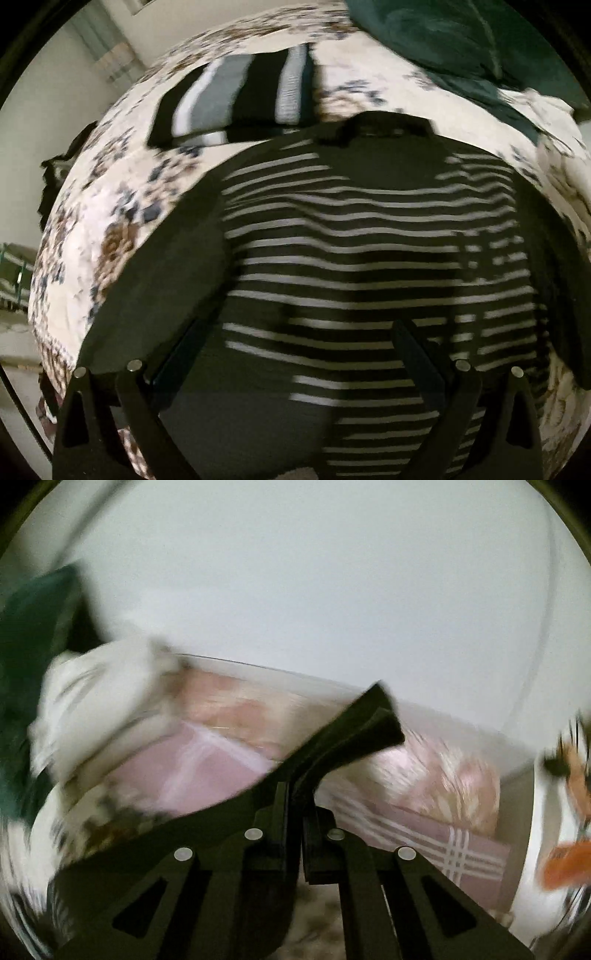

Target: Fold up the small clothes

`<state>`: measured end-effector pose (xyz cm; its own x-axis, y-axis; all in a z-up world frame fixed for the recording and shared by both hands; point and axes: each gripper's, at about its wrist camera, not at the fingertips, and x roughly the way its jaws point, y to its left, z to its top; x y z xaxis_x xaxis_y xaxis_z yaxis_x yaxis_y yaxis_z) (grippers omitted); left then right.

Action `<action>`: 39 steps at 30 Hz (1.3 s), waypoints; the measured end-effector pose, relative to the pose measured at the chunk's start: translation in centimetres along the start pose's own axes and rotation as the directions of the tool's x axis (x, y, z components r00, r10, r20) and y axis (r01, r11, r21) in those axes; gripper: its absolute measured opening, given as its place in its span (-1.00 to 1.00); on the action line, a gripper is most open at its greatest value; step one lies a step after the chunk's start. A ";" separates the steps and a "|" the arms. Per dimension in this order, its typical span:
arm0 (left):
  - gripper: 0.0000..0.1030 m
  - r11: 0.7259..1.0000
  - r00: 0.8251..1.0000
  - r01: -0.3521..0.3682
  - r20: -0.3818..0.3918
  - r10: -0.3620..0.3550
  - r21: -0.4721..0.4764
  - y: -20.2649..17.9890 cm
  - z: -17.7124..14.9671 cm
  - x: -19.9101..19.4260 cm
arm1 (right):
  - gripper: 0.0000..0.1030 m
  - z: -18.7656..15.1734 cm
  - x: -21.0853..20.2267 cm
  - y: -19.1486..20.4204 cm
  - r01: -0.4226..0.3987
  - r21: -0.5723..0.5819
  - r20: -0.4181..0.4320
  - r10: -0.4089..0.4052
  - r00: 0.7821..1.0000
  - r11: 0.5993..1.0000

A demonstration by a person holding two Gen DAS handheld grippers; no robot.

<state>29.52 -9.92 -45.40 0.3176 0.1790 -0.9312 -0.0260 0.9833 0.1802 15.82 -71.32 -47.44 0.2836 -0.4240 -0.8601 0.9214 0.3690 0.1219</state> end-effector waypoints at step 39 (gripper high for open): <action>1.00 0.861 0.975 -0.081 -0.218 -0.036 -0.503 32.7 -11.7 6.1 | -0.13 -48.3 -19.4 39.0 -0.635 -0.747 -0.631 0.089 0.770 0.196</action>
<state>19.54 23.73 -48.93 0.1036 0.1466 -0.9838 -0.5245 0.8484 0.0712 33.45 -8.70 -49.92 0.1329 0.2285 -0.9644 -0.1980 0.9596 0.2000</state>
